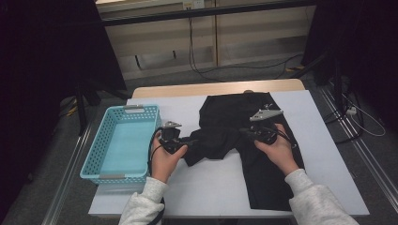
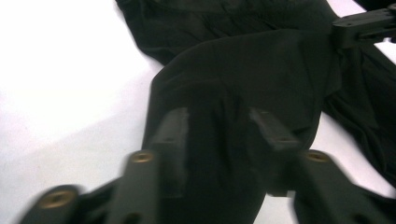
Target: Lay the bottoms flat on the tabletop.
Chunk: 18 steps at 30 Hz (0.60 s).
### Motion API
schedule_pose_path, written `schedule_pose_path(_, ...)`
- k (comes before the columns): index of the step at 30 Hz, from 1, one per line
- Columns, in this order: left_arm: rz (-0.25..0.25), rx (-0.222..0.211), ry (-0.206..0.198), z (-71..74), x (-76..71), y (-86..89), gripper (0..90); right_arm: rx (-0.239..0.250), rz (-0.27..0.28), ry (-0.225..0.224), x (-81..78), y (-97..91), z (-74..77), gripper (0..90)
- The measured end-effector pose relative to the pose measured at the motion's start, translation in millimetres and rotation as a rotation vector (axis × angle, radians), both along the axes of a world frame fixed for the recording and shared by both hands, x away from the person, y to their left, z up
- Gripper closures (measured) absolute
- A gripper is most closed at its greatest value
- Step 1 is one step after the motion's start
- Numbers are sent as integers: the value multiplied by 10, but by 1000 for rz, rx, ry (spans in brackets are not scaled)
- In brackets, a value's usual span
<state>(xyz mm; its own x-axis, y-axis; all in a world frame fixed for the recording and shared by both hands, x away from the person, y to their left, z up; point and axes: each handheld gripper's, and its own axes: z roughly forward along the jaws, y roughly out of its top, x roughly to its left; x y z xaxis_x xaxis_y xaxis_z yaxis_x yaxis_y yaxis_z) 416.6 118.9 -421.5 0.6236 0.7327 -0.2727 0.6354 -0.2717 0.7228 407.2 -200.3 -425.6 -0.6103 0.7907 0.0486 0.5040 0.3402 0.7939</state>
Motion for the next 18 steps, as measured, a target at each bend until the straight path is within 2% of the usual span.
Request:
schedule_pose_path(2, -8, 12, -8, 3, -13, -5, 480, -18, -17, -6, 15, -1, -15, 900)
schedule_pose_path(5, -38, 43, 11, -29, -27, -15, 428, -40, -54, -32, 35, -51, -15, 900)
schedule_pose_path(6, -46, 54, 18, -40, -30, -20, 404, -34, -91, -40, 50, -99, -18, 900)
schedule_pose_path(8, -53, 85, 14, -85, -40, -38, 385, 11, -116, -30, 78, -177, -29, 900)
schedule_pose_path(11, -76, 123, 20, -148, -43, -59, 370, 19, -124, -21, 93, -215, -56, 896)
schedule_pose_path(15, -76, 152, 2, -186, -35, -72, 357, 16, -106, -24, 82, -170, -75, 718)
schedule_pose_path(18, -85, 165, 19, -229, -23, -72, 379, 10, -83, -38, 43, -124, -54, 593)
